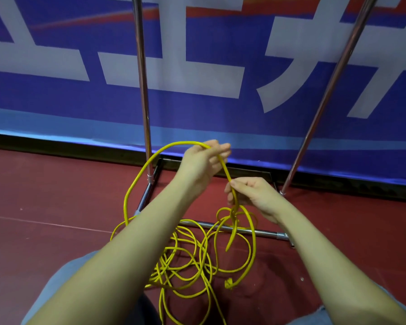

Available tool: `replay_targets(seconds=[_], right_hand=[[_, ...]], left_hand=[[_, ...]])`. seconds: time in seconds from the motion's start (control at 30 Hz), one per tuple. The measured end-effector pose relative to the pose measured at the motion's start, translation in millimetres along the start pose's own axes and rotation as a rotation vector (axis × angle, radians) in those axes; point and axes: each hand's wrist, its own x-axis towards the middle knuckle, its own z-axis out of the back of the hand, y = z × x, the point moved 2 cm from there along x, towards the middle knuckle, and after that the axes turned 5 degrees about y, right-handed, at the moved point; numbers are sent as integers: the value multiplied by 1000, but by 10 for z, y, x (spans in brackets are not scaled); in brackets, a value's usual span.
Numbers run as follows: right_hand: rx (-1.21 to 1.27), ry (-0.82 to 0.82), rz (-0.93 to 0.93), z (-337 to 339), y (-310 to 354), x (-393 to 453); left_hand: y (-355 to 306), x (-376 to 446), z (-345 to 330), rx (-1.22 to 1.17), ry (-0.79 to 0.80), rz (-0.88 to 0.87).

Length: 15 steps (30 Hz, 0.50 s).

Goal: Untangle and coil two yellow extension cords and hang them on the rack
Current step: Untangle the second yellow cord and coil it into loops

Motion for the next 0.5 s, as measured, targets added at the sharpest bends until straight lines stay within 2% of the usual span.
replay_targets(seconds=[0.13,0.3,0.4,0.5], right_hand=[[50,-44,50,43,54,10],[-126,-96,41,141,-128,47],[-79,-105,-26,161,-224,46],[-38,-152,-1,169,-234,49]], left_hand=[[43,-18,-24,52,25,-47],[-121,-10,-42,-142,27,-37],[-211,-32,-41,-219,1,-28],[-242,-48,-26,-286,-13,-34]])
